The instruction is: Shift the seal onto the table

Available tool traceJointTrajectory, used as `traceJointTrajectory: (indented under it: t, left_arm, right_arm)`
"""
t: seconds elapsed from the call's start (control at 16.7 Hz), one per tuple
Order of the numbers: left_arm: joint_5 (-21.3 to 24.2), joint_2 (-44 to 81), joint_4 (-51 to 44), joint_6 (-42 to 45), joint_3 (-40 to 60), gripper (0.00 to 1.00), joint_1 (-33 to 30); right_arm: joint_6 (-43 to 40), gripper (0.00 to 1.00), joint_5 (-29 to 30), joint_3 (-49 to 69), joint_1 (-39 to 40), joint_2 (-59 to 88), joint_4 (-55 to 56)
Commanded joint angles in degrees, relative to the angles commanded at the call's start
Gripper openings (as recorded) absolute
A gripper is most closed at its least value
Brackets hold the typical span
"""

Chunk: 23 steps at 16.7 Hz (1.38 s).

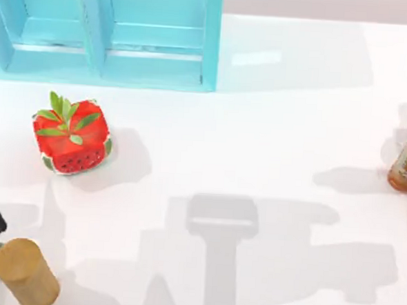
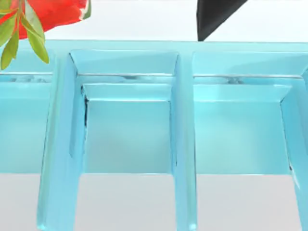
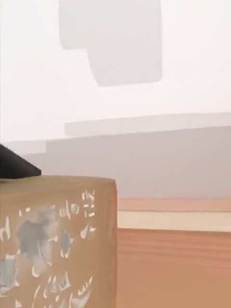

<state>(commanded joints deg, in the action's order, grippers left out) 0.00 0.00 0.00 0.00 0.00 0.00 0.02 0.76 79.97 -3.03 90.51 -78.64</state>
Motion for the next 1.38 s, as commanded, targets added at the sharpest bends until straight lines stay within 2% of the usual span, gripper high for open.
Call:
traceJointTrajectory:
  t: [0.18, 0.6, 0.78, 1.2, 1.38]
  left_arm:
    - [0.0, 0.0, 0.0, 0.0, 0.0, 1.0, 0.0]
    - [0.0, 0.0, 0.0, 0.0, 0.0, 1.0, 0.0]
    - [0.0, 0.0, 0.0, 0.0, 0.0, 1.0, 0.0]
    - [0.0, 0.0, 0.0, 0.0, 0.0, 1.0, 0.0]
    - [0.0, 0.0, 0.0, 0.0, 0.0, 1.0, 0.0]
  right_arm:
    - [0.47, 0.0, -0.61, 0.7, 3.0, -2.25, -3.59]
    - [2.68, 0.0, -0.67, 2.59, 4.95, 0.02, -3.37]
    - [9.61, 0.0, -0.64, 8.62, 11.33, 7.46, -2.24]
    - [32.18, 0.0, -0.48, 26.75, 33.79, 31.96, 3.29]
    - [39.06, 0.0, -0.44, 32.05, 40.78, 38.77, 5.54]
